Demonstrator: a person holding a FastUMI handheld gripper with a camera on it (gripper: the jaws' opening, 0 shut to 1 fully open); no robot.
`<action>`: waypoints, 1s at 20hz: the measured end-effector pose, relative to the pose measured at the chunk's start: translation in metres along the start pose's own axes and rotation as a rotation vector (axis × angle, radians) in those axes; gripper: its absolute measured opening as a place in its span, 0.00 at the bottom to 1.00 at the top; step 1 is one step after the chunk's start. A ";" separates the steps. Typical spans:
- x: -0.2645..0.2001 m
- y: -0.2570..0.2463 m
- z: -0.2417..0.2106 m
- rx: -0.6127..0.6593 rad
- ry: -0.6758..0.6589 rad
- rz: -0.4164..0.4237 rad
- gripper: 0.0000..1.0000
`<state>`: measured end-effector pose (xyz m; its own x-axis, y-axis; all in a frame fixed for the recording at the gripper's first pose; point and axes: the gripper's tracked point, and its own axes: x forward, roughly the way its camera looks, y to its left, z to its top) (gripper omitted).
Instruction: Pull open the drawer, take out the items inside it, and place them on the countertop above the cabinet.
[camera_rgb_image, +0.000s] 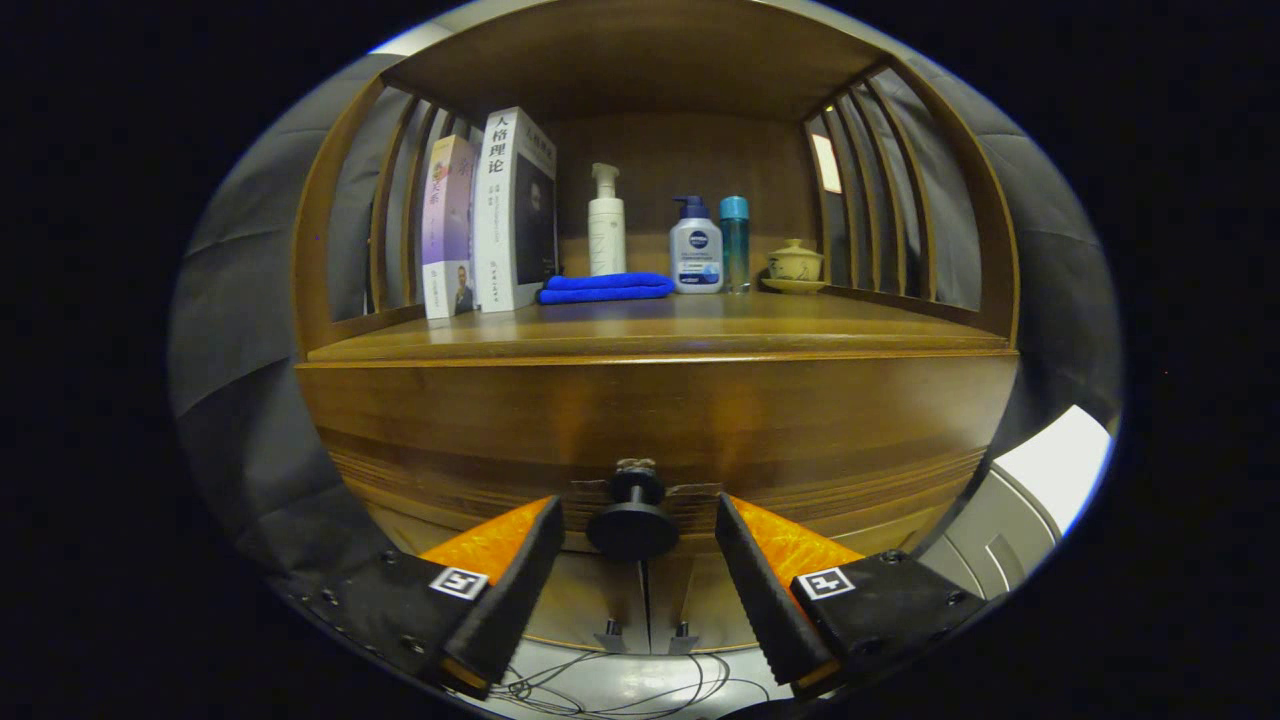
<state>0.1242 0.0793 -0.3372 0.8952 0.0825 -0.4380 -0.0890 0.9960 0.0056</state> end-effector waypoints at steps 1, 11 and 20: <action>0.001 0.000 0.002 0.001 -0.006 -0.010 0.85; 0.003 -0.002 0.004 -0.016 -0.012 -0.006 0.32; 0.000 -0.002 0.000 0.000 0.001 0.013 0.23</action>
<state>0.1238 0.0775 -0.3375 0.8936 0.0954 -0.4386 -0.1006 0.9949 0.0114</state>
